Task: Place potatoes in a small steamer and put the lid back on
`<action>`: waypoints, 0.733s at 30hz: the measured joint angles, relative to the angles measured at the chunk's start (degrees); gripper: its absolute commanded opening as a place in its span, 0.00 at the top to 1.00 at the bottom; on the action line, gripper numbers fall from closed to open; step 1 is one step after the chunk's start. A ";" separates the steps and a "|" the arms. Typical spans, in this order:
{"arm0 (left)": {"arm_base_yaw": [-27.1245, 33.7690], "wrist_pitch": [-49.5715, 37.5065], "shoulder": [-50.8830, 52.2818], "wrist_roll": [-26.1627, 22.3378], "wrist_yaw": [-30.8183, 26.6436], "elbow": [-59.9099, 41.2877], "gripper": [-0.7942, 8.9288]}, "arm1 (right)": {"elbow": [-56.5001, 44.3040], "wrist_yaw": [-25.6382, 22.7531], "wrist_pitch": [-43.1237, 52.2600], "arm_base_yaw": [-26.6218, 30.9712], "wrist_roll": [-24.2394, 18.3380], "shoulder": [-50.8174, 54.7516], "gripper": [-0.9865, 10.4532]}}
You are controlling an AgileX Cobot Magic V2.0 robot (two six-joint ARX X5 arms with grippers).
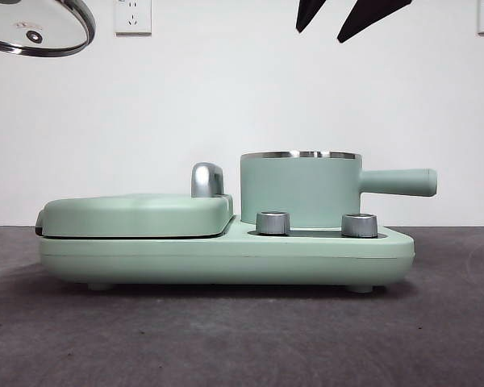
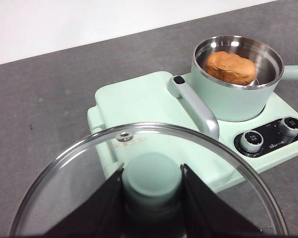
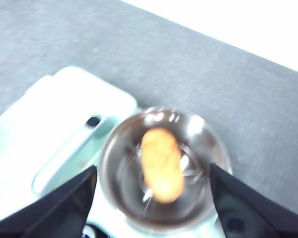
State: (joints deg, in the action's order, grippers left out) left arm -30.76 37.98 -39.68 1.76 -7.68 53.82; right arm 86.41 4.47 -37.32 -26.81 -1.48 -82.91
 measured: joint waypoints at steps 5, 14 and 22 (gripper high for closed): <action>0.00 0.00 0.00 0.00 0.02 0.00 0.90 | -19.91 -0.22 10.60 -2.93 1.90 12.79 0.60; 0.00 -0.07 -0.11 0.00 0.02 0.00 0.90 | -44.35 -3.06 15.32 -6.29 5.62 31.23 0.60; 0.00 -3.41 -4.35 0.00 4.63 0.00 0.90 | -53.40 -4.09 9.53 -7.69 6.73 46.47 0.61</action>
State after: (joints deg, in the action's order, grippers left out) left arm -30.76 34.57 -44.03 1.76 -3.05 53.82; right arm 33.01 0.38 -27.79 -34.50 5.26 -36.45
